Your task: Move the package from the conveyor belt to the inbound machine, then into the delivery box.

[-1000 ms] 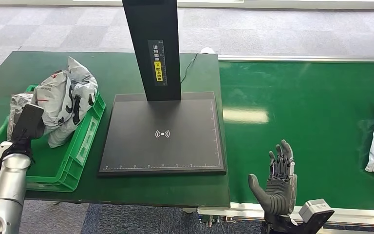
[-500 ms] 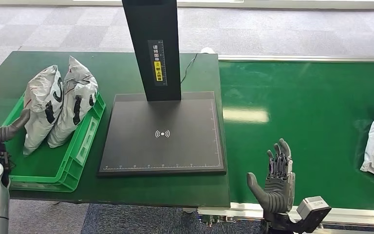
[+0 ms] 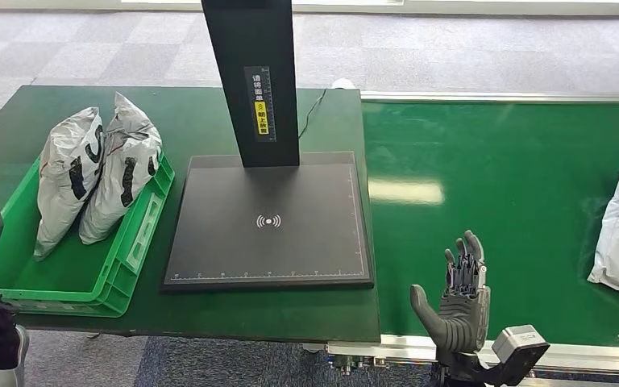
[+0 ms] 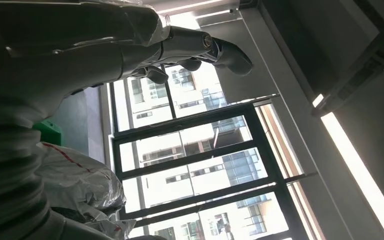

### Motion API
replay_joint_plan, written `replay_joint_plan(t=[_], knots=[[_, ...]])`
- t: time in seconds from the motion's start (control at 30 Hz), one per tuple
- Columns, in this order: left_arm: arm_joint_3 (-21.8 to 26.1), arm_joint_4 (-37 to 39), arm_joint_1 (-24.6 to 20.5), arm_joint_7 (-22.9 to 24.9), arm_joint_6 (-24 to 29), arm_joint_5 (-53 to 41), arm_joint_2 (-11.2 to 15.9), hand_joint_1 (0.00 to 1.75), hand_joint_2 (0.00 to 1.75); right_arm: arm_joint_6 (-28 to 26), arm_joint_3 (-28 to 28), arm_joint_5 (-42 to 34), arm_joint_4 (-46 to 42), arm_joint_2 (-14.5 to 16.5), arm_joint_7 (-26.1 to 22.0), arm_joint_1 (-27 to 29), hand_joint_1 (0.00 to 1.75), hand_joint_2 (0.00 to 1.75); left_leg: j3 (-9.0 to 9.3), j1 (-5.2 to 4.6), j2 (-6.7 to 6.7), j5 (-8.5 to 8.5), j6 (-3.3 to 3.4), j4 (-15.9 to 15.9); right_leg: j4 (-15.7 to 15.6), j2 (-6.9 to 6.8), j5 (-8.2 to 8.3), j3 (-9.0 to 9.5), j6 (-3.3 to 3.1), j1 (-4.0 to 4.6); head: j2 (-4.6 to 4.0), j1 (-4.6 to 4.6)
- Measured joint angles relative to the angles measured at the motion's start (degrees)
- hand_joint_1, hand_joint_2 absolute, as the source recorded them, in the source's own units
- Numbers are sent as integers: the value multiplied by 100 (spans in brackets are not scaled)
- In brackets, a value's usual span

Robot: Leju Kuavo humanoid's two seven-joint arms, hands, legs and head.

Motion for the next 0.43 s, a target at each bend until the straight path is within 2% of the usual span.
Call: replay_joint_plan(t=[0.1, 0.17, 0.3, 0.33, 0.4, 0.43], knots=[[-31, -251, 157, -305, 91, 65, -151, 0, 175, -9, -1, 0, 0, 1, 3, 6, 0, 175, 5, 1, 3, 1, -1, 0, 1, 3, 1, 3, -1, 1, 0, -1], [-177, -641, 432, -533, 349, -10, -344, 0, 175, -28, -3, 0, -1, 1, 7, 22, 0, 175, 6, 0, 4, -1, 0, 1, 1, 4, 0, 2, 0, 0, 0, 0], [-1135, -1520, 1137, -626, 1348, -366, -558, 0, 175, -80, -14, -3, -7, 2, 11, 52, 0, 175, 2, -8, 0, -11, 9, 2, -2, 1, -11, 3, 13, -9, 0, 1], [-1410, -1609, 1274, -605, 1440, -380, -571, 0, 175, -85, -18, 3, -12, 3, 24, 57, 0, 175, 3, -11, 0, -14, 12, 2, -4, 0, -13, 3, 16, -11, 0, 0], [-1892, -1499, 1468, -390, 1041, -294, -631, 0, 175, -98, -19, 79, -28, 5, 91, 68, 0, 87, 6, -14, -5, -19, 18, 2, -6, -4, -16, 6, 20, -15, 0, -1], [-2008, -1439, 1507, -311, 864, -256, -649, 0, 175, -102, -19, 106, -34, 6, 115, 71, 0, 58, 6, -15, -6, -20, 19, 2, -6, -5, -17, 6, 21, -15, 0, -1]])
